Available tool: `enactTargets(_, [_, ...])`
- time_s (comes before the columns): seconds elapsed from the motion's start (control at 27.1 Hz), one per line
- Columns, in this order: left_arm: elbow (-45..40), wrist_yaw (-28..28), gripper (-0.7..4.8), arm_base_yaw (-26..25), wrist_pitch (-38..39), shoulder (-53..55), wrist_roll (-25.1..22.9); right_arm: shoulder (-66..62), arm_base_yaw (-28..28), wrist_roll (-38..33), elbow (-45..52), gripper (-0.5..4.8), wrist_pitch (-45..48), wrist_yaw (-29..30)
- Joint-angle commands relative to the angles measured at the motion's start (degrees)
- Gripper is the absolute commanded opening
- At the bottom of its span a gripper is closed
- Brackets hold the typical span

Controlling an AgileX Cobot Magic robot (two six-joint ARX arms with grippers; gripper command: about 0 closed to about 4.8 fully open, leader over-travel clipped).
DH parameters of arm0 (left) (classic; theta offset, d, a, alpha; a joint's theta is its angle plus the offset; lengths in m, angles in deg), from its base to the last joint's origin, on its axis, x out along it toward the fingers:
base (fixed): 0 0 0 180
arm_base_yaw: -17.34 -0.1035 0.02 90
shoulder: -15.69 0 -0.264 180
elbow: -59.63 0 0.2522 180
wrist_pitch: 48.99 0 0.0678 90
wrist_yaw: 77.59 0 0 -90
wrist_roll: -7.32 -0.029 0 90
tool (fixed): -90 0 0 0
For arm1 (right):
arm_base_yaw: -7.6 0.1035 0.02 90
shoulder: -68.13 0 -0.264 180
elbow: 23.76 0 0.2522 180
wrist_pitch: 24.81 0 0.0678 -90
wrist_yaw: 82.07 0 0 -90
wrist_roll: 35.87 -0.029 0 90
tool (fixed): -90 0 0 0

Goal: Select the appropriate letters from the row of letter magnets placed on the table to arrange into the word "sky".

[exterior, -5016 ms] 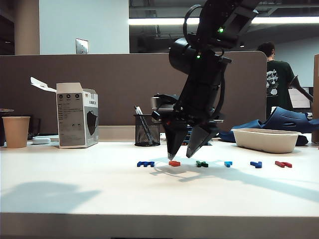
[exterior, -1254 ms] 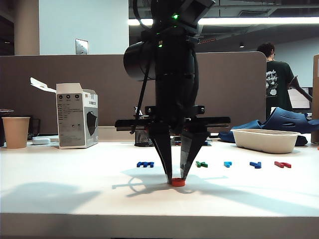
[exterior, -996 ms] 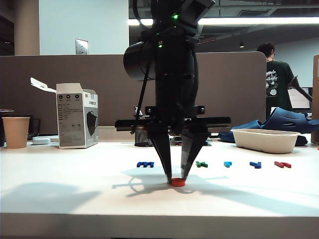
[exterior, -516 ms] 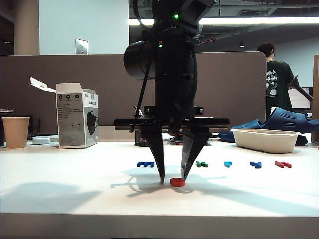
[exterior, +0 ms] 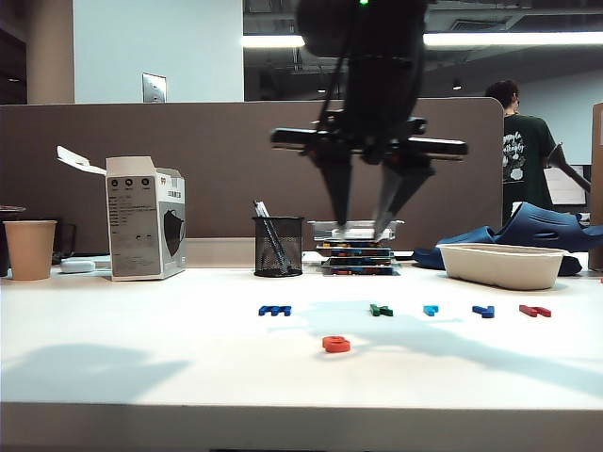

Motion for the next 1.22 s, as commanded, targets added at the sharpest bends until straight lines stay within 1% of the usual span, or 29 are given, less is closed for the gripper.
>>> enactTargets(0.04, [0.1, 0.2, -0.05, 0.0, -0.3, -0.1, 0.1, 0.2, -2.7, 0.3, 0.0, 1.72, 1.9, -0.1])
enactTargets(0.26, [0.1, 0.2, -0.05, 0.0, -0.3, -0.1, 0.1, -0.6, -5.8, 1.2, 0.0, 1.71, 4.6, -0.2])
enactTargets(0.44, [0.1, 0.2, -0.05, -0.1, -0.3, -0.1, 0.1, -2.8, -6.1, 1.1, 0.0, 1.71, 8.8, -0.1])
enactTargets(0.48, [0.1, 0.2, -0.05, -0.1, -0.3, -0.1, 0.1, -4.0, -6.1, 1.1, 0.0, 1.71, 9.2, 1.0])
enactTargets(0.55, [0.1, 0.2, -0.05, -0.1, -0.3, -0.1, 0.1, -7.1, -6.1, 0.0, 0.0, 1.71, 9.1, 1.4])
enactTargets(0.7, [0.1, 0.2, -0.05, -0.1, -0.3, -0.1, 0.1, -9.4, -6.3, 0.1, 0.0, 1.71, 9.4, 1.4])
enactTargets(1.03, [0.1, 0.3, -0.05, -0.1, -0.3, -0.1, 0.1, -12.7, -6.3, 0.0, 0.0, 1.71, 10.1, 3.1])
enactTargets(1.22, [0.1, 0.4, -0.05, -0.1, -0.3, -0.1, 0.1, -13.0, -6.3, 0.1, 0.0, 1.71, 7.7, 3.2])
